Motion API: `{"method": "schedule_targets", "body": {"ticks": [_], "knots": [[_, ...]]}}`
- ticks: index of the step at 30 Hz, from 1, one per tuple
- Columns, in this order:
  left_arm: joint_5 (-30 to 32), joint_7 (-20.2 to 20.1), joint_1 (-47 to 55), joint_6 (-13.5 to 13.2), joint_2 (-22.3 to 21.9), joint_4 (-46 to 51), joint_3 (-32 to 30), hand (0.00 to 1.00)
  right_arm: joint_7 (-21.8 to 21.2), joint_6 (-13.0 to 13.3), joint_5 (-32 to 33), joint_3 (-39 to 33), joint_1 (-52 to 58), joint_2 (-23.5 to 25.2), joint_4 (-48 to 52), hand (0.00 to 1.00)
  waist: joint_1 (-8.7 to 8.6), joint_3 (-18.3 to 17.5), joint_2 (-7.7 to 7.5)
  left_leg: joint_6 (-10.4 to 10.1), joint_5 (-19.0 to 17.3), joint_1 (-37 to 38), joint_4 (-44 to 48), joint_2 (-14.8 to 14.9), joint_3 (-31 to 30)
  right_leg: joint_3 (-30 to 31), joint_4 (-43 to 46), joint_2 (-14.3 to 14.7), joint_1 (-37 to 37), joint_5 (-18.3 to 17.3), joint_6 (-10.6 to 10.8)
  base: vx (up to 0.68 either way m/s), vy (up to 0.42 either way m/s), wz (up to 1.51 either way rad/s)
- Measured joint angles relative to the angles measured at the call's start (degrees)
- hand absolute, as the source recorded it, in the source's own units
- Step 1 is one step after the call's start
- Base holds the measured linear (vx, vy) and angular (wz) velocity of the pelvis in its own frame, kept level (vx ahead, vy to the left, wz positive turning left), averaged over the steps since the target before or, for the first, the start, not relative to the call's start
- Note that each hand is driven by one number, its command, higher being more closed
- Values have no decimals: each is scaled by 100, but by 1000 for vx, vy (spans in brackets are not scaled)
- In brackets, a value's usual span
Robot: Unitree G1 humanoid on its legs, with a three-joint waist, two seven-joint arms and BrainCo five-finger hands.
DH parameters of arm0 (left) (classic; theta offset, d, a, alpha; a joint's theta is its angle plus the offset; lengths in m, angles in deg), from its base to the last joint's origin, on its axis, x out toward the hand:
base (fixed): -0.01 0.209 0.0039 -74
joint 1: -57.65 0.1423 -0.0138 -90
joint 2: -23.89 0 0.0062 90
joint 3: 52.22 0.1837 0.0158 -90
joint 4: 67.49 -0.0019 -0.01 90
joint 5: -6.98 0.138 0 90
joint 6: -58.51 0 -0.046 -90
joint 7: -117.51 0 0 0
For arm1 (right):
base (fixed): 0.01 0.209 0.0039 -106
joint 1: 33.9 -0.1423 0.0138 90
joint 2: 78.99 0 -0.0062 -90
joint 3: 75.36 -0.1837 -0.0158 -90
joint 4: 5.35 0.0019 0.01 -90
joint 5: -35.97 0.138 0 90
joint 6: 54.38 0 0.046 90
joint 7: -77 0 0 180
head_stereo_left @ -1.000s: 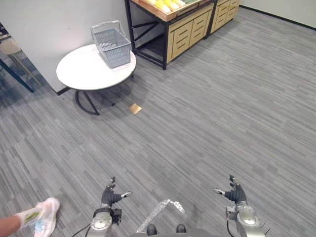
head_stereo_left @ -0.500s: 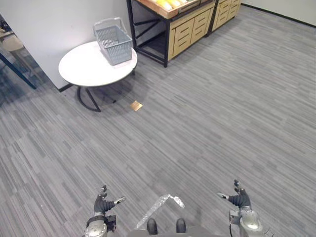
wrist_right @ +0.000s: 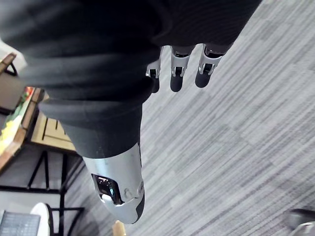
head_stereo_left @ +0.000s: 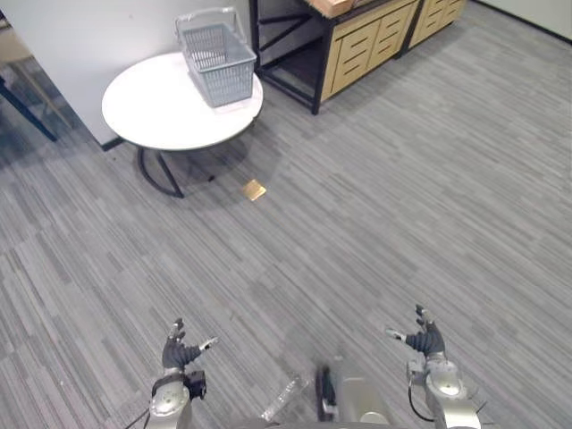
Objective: Pick vegetable in the basket
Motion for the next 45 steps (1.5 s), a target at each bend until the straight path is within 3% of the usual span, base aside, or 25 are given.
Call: {"method": "schedule_targets", "body": {"ticks": [1,2,3,4,5,6,8,12,15,17,19,21,23,24,25,28,30,32,33,34,35,37,40,41,45], "knots": [[5,21,-22,-2,-42,-106,51,0,3,-2,0,-2,21,-41,21,0,-62,18,45,-29,-18,105,67,54,-80,-20,240,-4,-1,346,-148,694,-144,61],[12,9,-125,6,-118,-189,161,0,1,-48,1,7,-96,-62,39,0,-83,94,317,-408,208,-16,445,289,-50,-212,746,71,-32,-109,-314,541,-119,54],[12,-1,-153,2,-183,-165,173,0,-9,-73,0,15,-94,-15,144,0,-133,112,336,-548,583,-219,1003,261,-29,-315,975,-2,34,-425,-319,831,-201,49],[12,-13,-157,1,-287,-165,153,0,-13,-85,1,39,-34,38,298,0,-122,152,346,-489,1177,-506,1895,250,70,-374,1056,-42,312,-728,-344,723,-205,50],[14,-88,-62,-6,-429,-141,119,0,-15,-85,3,200,68,53,521,0,-56,195,327,-517,2444,-934,3169,427,255,-380,967,-34,891,-1038,-401,721,-206,35],[16,-113,-3,-20,-472,-109,126,0,-12,-73,4,264,107,73,633,0,-13,209,344,-505,2427,-1173,3857,590,345,-393,891,6,1192,-1141,-414,740,-219,28],[19,-196,124,-38,-622,116,173,0,20,-13,16,291,177,258,1062,0,176,250,306,-143,1760,-2278,5521,1230,862,-470,340,143,2311,-1366,-499,652,-197,21],[20,-222,299,-37,-807,382,246,0,18,31,56,265,176,282,1342,0,372,272,251,-90,1087,-3371,4387,1522,1740,-431,-330,70,3375,-1671,-385,489,-87,8],[20,-214,495,-29,-830,405,345,0,38,12,54,244,210,221,1309,0,505,265,234,-341,1282,-3572,1737,1099,1931,-291,-396,-152,3857,-2137,-193,589,70,-15],[20,-208,564,-30,-827,405,464,0,111,-2,50,243,168,52,1286,0,509,179,382,-452,1715,-3595,271,829,1820,-191,-420,-216,4104,-2468,66,512,171,-25],[30,-205,636,-26,-759,403,483,0,108,-8,-20,255,141,86,1275,0,531,-20,199,166,2542,-3572,395,505,1800,17,-317,-587,4324,-2714,412,792,311,-33],[117,-204,560,-31,-676,389,493,0,117,-6,-189,215,119,155,1292,0,503,-109,-146,502,2072,-3515,1067,147,1842,295,1090,-1069,3961,-2722,712,782,279,-4],[152,-207,558,-27,-614,375,494,0,118,-7,-302,234,78,191,1307,0,484,-132,-240,558,1732,-3274,1226,16,1854,367,2163,-1188,3620,-2268,932,558,200,9],[152,-201,564,-26,-539,371,495,0,123,-7,-432,298,-32,206,1345,0,482,-155,-271,610,1472,-2891,1155,-62,1821,431,3310,-1265,3221,-1569,927,668,209,4],[155,-180,551,-26,-488,326,535,0,135,0,-583,493,-272,168,1411,0,478,-146,-258,645,1292,-2465,1028,-109,1802,450,4344,-1252,2765,-1719,693,637,178,-3],[155,-86,401,-32,-371,83,575,0,239,62,-913,935,-722,144,1755,0,397,-103,-111,628,1076,-1459,494,-96,1564,164,4940,-1060,1992,-2234,330,602,78,13],[154,-79,249,-36,-270,-107,637,0,248,82,-1131,1150,-1020,105,1966,0,321,-78,-72,638,1064,-1036,289,-49,1410,-111,4338,-922,1446,-2492,341,487,-57,50],[154,-75,74,-36,-249,-336,741,0,305,168,-1263,1365,-1334,-31,2004,0,233,-35,-19,594,1009,-752,300,120,1194,-166,2914,-664,974,-2422,373,492,-132,66],[154,-76,66,-42,-205,-411,793,0,349,179,-1332,1487,-1461,-116,2010,0,188,-34,-11,409,897,-655,342,199,1054,-120,2063,-530,922,-2105,439,403,-144,81],[155,-86,39,-43,-110,-474,930,0,354,179,-1392,1606,-1511,-219,2124,0,184,-70,-144,103,689,-546,466,145,921,143,842,-495,966,-1295,432,504,-213,95],[186,-94,-34,-34,-150,-702,1070,0,351,196,-1478,1772,-1565,-402,2222,0,215,-26,-78,-105,337,-385,654,247,673,181,883,-460,998,-523,332,571,-246,58],[257,-113,-27,-25,-189,-834,1185,0,331,168,-1656,1959,-1674,-514,2294,0,259,-39,90,-240,487,-430,824,483,486,3,1182,-370,1020,-895,327,475,-246,52],[367,-220,-86,-23,-241,-917,1219,0,319,167,-1831,2049,-1688,-675,2385,0,213,20,156,-448,1129,-869,2070,726,207,-487,998,-423,1660,-1312,168,380,-253,81],[369,-222,-73,-24,-262,-917,1226,0,318,166,-1844,2093,-1700,-703,2385,0,231,48,161,-487,1118,-933,2373,806,233,-522,851,-416,1905,-1323,164,319,-206,53],[473,-232,97,-25,-279,-912,1239,0,251,278,-1965,2283,-1776,-918,2452,0,324,41,201,-214,950,-1498,2616,912,821,-614,5,-406,2802,-1385,41,241,-129,11]]}}
